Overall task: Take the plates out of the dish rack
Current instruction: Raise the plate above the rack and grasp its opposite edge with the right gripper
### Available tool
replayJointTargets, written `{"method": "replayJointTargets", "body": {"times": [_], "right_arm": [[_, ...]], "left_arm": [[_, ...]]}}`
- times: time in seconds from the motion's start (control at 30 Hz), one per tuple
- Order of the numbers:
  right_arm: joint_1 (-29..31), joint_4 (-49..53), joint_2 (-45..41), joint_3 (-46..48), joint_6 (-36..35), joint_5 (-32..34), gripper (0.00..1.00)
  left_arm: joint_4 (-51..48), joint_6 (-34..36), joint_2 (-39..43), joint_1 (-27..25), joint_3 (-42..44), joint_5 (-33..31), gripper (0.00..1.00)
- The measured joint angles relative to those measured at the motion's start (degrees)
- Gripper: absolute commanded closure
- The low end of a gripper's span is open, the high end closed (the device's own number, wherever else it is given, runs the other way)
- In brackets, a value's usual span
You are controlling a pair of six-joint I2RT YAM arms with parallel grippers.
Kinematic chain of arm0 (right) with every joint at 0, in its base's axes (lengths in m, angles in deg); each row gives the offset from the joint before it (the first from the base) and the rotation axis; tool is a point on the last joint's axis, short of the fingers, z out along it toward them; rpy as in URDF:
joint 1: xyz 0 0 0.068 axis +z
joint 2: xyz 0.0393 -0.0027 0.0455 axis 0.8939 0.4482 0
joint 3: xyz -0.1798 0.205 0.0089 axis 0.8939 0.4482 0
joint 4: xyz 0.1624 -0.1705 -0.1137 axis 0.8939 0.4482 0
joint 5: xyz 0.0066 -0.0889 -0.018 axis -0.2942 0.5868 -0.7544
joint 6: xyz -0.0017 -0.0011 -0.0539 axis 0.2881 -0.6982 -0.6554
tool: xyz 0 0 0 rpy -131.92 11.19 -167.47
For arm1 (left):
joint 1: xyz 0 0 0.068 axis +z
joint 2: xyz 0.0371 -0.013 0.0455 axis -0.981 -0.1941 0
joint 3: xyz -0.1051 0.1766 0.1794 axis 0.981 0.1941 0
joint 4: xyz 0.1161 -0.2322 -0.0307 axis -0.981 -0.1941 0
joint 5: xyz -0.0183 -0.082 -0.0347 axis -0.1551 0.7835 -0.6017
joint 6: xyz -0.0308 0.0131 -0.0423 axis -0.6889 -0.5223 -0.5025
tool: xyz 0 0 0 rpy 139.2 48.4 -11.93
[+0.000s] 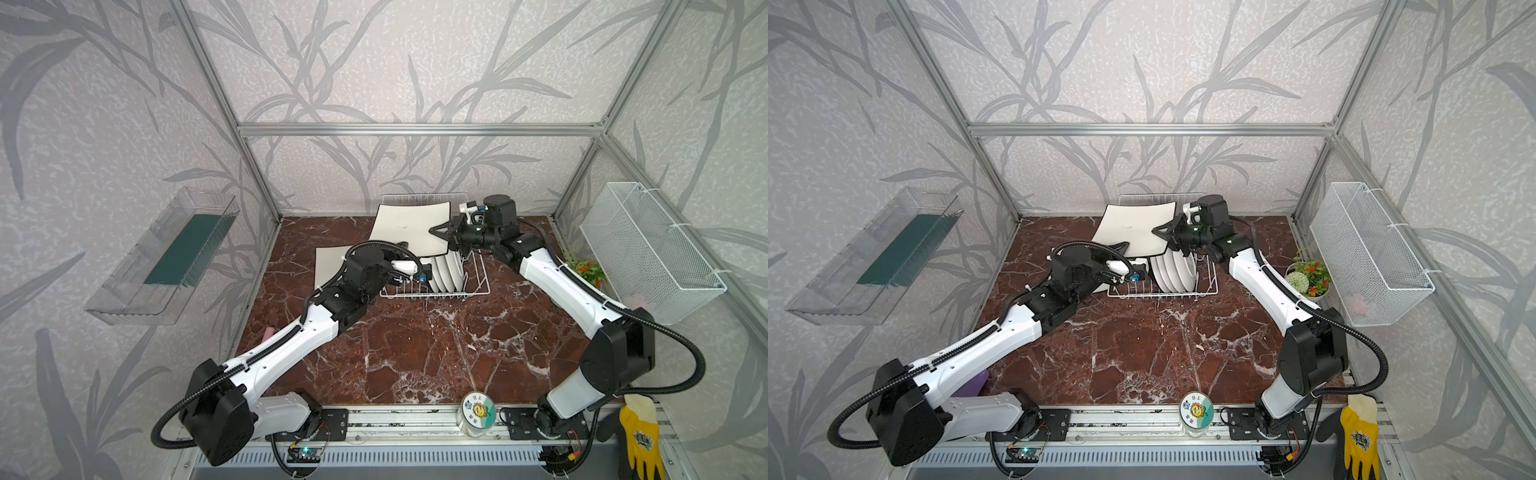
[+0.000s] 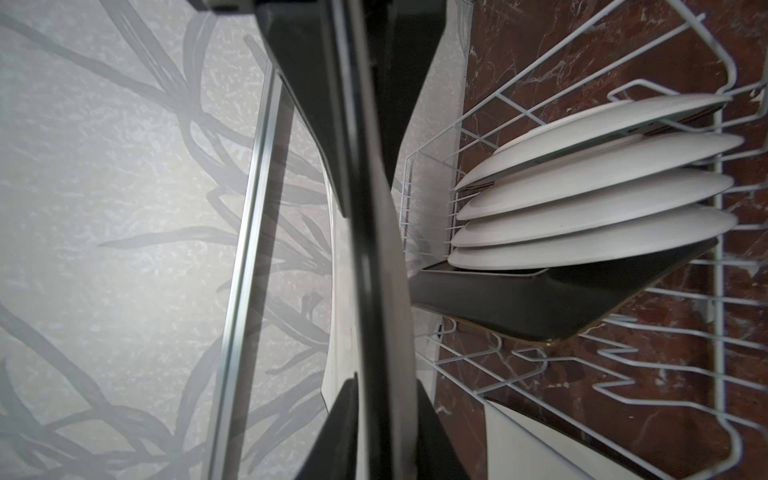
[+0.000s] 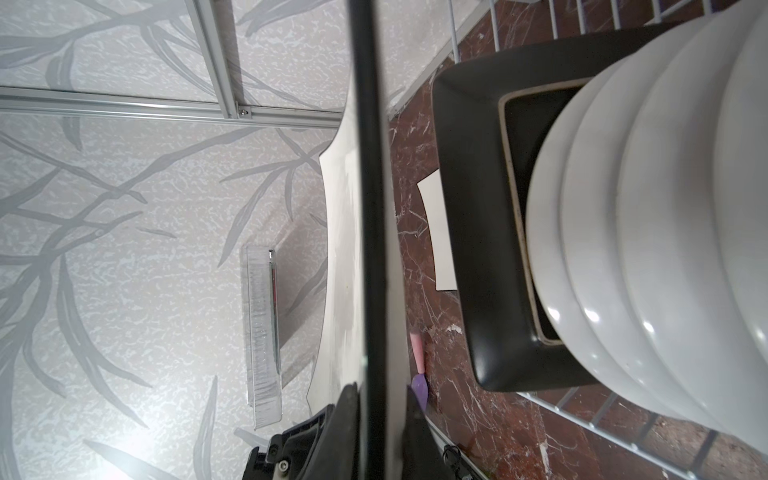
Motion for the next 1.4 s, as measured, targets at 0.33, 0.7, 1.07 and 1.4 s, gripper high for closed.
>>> {"method": "replayJointTargets", "body": {"times": [0.33,0.7,1.07,1.4], "right_arm": [[-0.66,-7.48,0.02,3.54,3.82,-1.46,1.00],[-3.96,-11.28,-0.04,6.16,5.90,-0.79,1.00],[-6.86,-13.49,-0.04,6.19,5.51,0.61,1.00],[-7.50,-14.43,-0.50,7.30,0.79,-1.20,1.00]], "left_arm": [[3.93,-3.50,0.11,0.09,0.26,-0.42,0.02],[5.31,-10.38,5.62,0.07,3.32,-2.51,0.01],[4.13,-17.68,15.34,2.12,6.54,-8.13,0.01],[-10.10,-49.44,16.15,20.11,-4.04,7.52,0.01]]}}
